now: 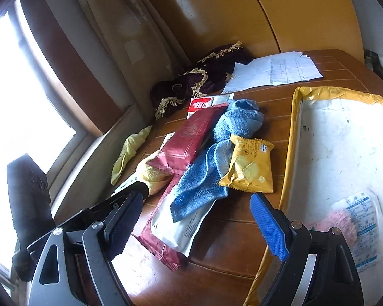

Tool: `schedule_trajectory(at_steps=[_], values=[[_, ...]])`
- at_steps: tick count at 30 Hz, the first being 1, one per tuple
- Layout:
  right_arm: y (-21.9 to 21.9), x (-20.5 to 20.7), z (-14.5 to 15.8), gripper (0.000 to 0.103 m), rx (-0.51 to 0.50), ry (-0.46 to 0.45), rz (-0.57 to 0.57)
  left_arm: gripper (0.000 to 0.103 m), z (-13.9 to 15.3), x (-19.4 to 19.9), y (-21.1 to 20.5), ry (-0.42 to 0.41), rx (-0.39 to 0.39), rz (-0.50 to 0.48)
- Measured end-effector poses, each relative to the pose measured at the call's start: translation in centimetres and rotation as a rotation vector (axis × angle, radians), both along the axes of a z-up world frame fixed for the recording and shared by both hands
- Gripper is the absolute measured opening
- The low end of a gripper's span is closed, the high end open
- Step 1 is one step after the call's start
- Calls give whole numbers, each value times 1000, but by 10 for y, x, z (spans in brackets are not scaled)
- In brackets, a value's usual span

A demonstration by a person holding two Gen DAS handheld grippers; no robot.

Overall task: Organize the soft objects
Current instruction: 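Move the right gripper to the yellow cracker packet and grasp it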

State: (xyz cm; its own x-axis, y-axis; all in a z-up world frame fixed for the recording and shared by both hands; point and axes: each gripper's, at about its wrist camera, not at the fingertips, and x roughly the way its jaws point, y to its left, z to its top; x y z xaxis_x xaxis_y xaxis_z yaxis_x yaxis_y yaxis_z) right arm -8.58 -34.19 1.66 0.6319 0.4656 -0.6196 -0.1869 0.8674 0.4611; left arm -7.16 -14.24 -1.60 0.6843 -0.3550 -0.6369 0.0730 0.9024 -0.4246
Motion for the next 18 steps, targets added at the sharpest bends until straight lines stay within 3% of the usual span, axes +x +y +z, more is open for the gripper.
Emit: schedule_trajectory(at_steps=[18], values=[[2,-1,-17,88,32,59,16,75,-5,1,6,19,-17,8]])
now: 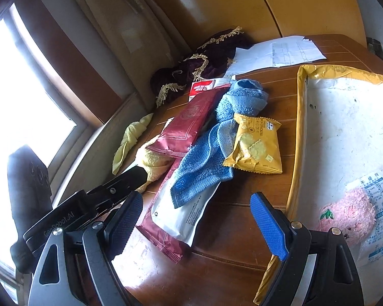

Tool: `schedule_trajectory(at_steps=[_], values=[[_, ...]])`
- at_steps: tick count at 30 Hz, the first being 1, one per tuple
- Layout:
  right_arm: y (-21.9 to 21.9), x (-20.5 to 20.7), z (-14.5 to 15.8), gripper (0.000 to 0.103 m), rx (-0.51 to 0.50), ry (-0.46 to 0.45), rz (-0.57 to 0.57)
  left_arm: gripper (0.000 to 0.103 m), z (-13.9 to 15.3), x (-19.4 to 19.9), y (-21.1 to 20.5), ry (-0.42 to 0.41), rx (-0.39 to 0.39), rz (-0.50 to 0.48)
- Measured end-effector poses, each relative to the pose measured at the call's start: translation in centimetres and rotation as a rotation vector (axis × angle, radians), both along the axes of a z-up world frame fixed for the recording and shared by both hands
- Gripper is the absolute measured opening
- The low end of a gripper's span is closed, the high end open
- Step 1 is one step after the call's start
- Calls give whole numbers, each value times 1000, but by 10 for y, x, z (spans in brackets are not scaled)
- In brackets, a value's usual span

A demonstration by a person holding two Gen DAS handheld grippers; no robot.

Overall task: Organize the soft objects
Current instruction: 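Move the right gripper to the yellow cracker packet and grasp it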

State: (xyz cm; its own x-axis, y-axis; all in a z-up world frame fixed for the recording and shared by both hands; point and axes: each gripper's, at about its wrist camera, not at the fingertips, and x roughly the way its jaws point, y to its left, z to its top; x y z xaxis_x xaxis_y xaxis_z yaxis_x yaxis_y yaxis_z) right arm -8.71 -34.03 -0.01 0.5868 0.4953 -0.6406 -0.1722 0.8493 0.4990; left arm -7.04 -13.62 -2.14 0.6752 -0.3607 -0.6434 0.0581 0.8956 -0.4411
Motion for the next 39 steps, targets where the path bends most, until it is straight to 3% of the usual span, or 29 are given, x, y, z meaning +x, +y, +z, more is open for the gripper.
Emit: schedule_trajectory(at_steps=[10,21,39], values=[[3,0,-2,88,-10,7,1,75,-1,0,-1,5,-5,-3],[4,-2,-3,80,-65,16,-24,75,-2,-2,-1,11,-12,-7],[-2,-8,0,81,-54,13,-40,75,6,-4,12,-25,-44,12]])
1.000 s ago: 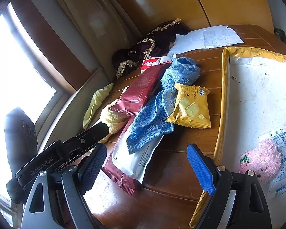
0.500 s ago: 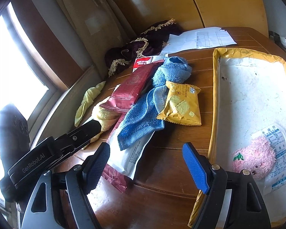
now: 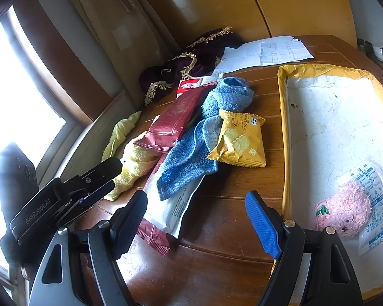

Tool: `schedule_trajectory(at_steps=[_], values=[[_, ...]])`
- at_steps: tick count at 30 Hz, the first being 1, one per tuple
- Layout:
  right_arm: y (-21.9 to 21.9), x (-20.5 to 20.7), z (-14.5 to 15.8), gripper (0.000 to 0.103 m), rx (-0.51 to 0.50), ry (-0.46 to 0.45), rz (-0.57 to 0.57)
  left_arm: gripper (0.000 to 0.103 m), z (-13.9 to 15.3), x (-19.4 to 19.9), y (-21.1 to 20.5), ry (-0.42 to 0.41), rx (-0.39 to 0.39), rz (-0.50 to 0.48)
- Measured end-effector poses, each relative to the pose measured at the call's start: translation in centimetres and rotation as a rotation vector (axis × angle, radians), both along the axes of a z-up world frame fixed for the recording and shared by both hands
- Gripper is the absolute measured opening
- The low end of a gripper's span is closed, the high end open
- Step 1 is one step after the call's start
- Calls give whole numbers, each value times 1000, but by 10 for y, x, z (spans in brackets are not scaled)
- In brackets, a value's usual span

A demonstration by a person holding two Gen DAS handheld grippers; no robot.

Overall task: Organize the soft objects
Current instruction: 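Move the right gripper to the yellow cracker packet and grasp it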

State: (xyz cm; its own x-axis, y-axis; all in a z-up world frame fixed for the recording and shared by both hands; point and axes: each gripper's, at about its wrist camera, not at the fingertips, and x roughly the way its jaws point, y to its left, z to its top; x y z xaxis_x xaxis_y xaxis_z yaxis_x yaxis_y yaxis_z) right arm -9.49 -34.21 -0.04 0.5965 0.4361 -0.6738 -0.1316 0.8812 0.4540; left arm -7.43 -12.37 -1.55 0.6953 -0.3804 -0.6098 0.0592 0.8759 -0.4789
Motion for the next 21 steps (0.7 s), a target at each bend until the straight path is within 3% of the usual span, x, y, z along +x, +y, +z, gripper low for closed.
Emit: schedule_trajectory(at_steps=[6,12,16,21], values=[[12,10,4,81,12,-3,67,75,2,1,19,-3,-16,48],[0,51,20,80,-60,6,-18,75,-4,6,27,25,-55,56],[3,89,11,71,-139,93,-76,75,-6,5,21,23,-42,44],[13,110,-18,51,-273,198,-116,75,-5,5,18,18,-29,36]])
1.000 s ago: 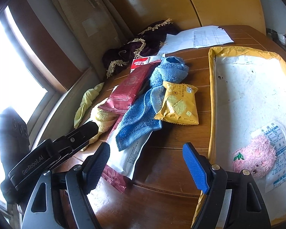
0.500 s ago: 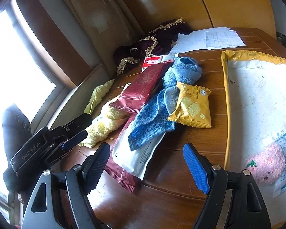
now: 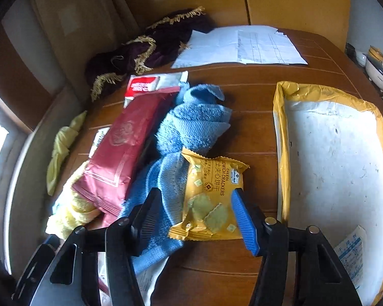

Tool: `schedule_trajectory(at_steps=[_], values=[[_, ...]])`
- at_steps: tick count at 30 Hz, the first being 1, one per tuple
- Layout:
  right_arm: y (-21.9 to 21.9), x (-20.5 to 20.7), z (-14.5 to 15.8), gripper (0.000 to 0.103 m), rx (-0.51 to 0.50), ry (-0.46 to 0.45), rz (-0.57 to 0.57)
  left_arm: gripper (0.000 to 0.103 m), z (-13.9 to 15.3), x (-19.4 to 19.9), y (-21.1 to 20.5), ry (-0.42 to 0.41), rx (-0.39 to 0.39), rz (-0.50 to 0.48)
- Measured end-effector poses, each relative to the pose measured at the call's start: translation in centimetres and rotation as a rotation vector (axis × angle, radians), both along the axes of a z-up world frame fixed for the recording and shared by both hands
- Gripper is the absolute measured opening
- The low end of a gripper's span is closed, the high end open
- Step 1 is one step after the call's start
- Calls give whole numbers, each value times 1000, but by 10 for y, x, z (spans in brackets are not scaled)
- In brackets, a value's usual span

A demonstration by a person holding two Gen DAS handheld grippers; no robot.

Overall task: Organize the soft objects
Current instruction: 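Move the right gripper to the yellow cracker packet and grasp it, then lift the cracker packet with the right gripper while the left gripper grasps the red wrapper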

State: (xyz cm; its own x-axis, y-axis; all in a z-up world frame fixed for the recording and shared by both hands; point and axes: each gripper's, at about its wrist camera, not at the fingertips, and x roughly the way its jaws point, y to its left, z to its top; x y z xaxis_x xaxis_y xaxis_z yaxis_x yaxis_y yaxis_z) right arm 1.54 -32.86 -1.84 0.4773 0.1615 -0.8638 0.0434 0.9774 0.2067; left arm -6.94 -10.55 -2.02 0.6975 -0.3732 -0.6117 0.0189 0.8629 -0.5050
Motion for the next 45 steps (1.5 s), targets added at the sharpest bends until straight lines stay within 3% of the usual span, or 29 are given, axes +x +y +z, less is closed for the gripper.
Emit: schedule_trajectory(at_steps=[4,9,13,17,22,27,32,35,38,39,40,42,45], values=[[5,-3,-5,43,-94,-11,-6,75,2,-1,-2,-7,11,-7],[-2,-12,4,42,-20,-39,7,75,9,9,-10,-5,27,-30],[-10,-34,24,39,88,-135,27,75,22,44,-29,9,128,-56],[-17,-54,35,38,140,-191,31,75,29,96,-61,1,311,-107],[-18,-67,42,38,146,-224,50,75,10,152,-90,92,459,-164],[-16,-69,37,38,159,-212,69,80,-14,168,-109,147,584,-218],[-16,-70,33,38,164,-209,71,80,-13,174,-100,178,510,-218],[-18,-70,30,38,174,-203,74,83,-16,182,-91,219,413,-227],[-17,-70,28,38,175,-200,76,84,-15,182,-95,207,426,-218],[-17,-71,28,38,176,-200,78,80,-15,180,-96,201,432,-213],[-17,-71,28,38,176,-200,78,67,-15,178,-97,193,432,-218],[-16,-71,28,38,177,-201,78,61,-13,176,-97,190,437,-215],[-18,-71,29,38,181,-204,75,55,-9,174,-88,195,379,-225]])
